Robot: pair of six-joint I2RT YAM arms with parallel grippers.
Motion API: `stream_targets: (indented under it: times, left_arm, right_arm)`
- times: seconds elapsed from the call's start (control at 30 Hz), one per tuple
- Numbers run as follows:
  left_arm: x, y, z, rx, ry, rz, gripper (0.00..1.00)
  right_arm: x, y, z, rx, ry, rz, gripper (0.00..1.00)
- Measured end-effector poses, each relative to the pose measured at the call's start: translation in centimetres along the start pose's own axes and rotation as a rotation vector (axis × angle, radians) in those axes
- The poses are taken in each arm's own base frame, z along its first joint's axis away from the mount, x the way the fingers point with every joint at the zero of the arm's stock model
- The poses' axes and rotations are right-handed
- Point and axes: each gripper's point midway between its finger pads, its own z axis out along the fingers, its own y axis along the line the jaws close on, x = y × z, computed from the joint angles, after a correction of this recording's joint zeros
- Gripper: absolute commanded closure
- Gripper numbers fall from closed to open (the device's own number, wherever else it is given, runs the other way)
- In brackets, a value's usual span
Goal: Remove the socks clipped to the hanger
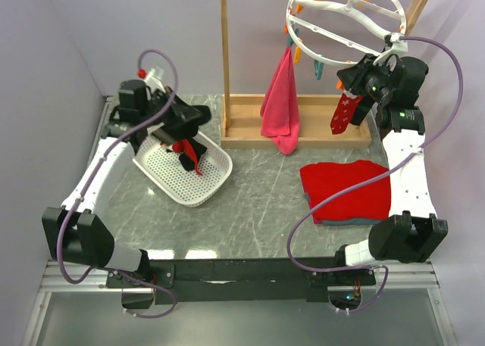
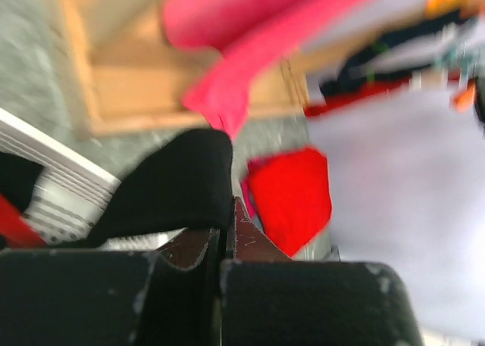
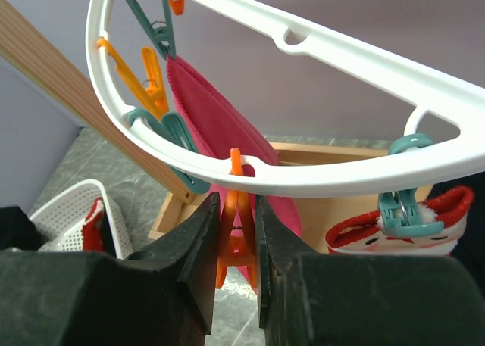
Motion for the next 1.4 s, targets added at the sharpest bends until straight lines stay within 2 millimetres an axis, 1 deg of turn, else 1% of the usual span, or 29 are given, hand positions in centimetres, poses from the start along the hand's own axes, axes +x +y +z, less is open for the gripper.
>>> stream_targets:
  times: [0.1, 0.2, 0.23, 0.33, 0.47, 0.57, 0.67, 0.73, 0.77, 0.83, 0.93, 1.0, 1.07, 1.1, 1.17, 1.23, 1.27, 1.3, 1.33, 1.4]
  left_arm:
    - [-3.7, 1.5, -0.9, -0.05, -0.064, -0.023, 0.96]
    - [-6.9, 3.2, -1.7, -0.093, -0.116, -0.037, 0.97]
    - [-8.1, 4.2, -2.0, -0.113, -0.132, -0.041, 0.99]
    - [-10.6, 7.0, -2.5, -0.163, -0.155, -0.067, 0.99]
    - [-12.5, 11.4, -2.4, -0.224, -0.15, -0.124, 0.98]
    - [-12.5, 13.4, -1.7, -0.224, -0.12, -0.162, 0.98]
    - [-11.3, 13.6, -0.7, -0.177, -0.077, -0.202, 0.97]
    - [-9.7, 13.7, 0.0, -0.132, -0.052, -0.221, 0.96]
    - [-8.6, 13.9, 0.3, -0.12, -0.034, -0.236, 0.96]
    - [-5.5, 14.6, 1.0, -0.111, 0.017, -0.281, 0.94]
    - [-0.2, 15.8, 2.5, -0.117, 0.107, -0.35, 0.93]
    - [2.6, 16.1, 3.0, -0.112, 0.15, -0.385, 0.9]
    - [4.9, 16.0, 3.4, -0.107, 0.184, -0.414, 0.88]
    - [5.8, 15.6, 3.6, -0.102, 0.2, -0.421, 0.84]
    - [6.6, 14.8, 3.9, -0.088, 0.216, -0.408, 0.81]
    - [6.9, 13.5, 4.3, -0.064, 0.224, -0.375, 0.66]
    - [7.0, 12.5, 4.4, -0.047, 0.225, -0.352, 0.59]
    - [7.1, 11.9, 4.4, -0.037, 0.224, -0.336, 0.45]
    - [7.2, 11.3, 4.3, -0.025, 0.221, -0.319, 0.37]
    - [7.2, 10.7, 3.9, -0.023, 0.206, -0.295, 0.26]
  right_arm:
    - [-0.1, 0.3, 0.0, -0.015, -0.001, 0.008, 0.99]
    - [0.0, 0.5, 0.0, -0.026, 0.001, 0.012, 0.99]
    - [-0.1, 0.6, 0.0, -0.028, 0.0, 0.014, 0.99]
    - [-0.1, 0.6, 0.0, -0.03, -0.001, 0.015, 0.99]
    - [-0.2, 0.7, 0.0, -0.033, -0.003, 0.02, 0.99]
    - [-0.2, 0.8, 0.0, -0.038, -0.003, 0.026, 0.99]
    - [-0.2, 0.9, 0.0, -0.043, -0.003, 0.028, 0.99]
    - [-0.2, 1.0, 0.0, -0.046, -0.004, 0.028, 0.99]
    - [-0.2, 1.0, 0.0, -0.049, -0.004, 0.028, 0.99]
    - [-0.2, 1.1, 0.0, -0.052, -0.005, 0.03, 0.99]
    - [-0.3, 1.2, 0.0, -0.058, -0.008, 0.031, 0.99]
    - [-0.4, 1.3, 0.0, -0.062, -0.01, 0.034, 1.0]
    - [-0.4, 1.3, 0.0, -0.064, -0.009, 0.037, 1.0]
    - [-0.4, 1.3, 0.0, -0.065, -0.01, 0.037, 1.0]
    - [-0.3, 1.4, 0.0, -0.068, -0.009, 0.04, 1.0]
    - [-0.3, 1.4, 0.0, -0.071, -0.007, 0.041, 1.0]
    - [-0.3, 1.4, 0.0, -0.072, -0.007, 0.042, 1.0]
    - [-0.2, 1.4, 0.0, -0.073, -0.006, 0.042, 1.0]
    - [-0.2, 1.4, 0.0, -0.074, -0.006, 0.043, 1.0]
    - [-0.1, 1.5, 0.1, -0.077, -0.004, 0.045, 0.99]
